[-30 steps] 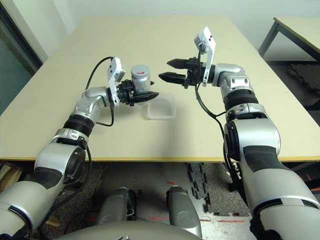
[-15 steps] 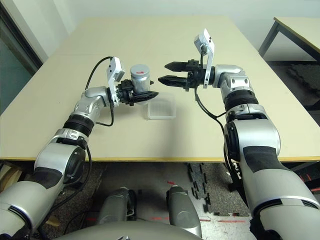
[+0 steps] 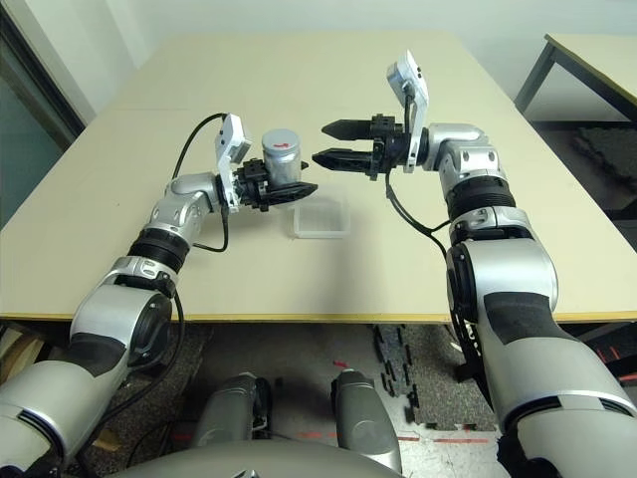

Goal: Pour the medicine from the bottle into the box.

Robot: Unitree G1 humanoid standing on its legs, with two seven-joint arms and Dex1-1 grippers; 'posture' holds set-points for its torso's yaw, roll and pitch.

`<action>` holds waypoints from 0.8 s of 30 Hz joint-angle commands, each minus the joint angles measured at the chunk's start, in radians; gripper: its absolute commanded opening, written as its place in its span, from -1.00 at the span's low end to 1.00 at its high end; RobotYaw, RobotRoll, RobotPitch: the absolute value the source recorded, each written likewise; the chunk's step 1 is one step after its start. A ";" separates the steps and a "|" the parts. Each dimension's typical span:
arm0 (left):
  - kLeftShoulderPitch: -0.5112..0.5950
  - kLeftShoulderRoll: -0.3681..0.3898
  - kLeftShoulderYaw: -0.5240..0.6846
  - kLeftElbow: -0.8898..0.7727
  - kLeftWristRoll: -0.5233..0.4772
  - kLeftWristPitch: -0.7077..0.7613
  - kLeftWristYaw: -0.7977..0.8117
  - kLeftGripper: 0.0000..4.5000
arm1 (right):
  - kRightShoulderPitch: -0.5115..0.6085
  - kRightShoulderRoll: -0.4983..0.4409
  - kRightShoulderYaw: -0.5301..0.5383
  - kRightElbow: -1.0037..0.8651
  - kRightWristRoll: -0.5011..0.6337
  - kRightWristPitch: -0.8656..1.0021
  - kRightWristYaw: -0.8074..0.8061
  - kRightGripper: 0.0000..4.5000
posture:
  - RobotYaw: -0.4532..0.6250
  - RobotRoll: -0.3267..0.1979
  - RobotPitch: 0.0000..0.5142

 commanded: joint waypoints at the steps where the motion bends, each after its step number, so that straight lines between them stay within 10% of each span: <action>1: -0.009 -0.002 -0.007 -0.005 0.001 -0.007 -0.010 0.20 | 0.008 0.010 0.000 -0.043 0.016 0.022 0.014 1.00 | -0.54 0.25 -0.90; 24: -0.020 -0.031 -0.022 0.003 0.006 -0.009 -0.009 0.20 | 0.006 0.108 0.009 -0.106 0.025 0.038 -0.021 1.00 | -0.55 0.25 -0.89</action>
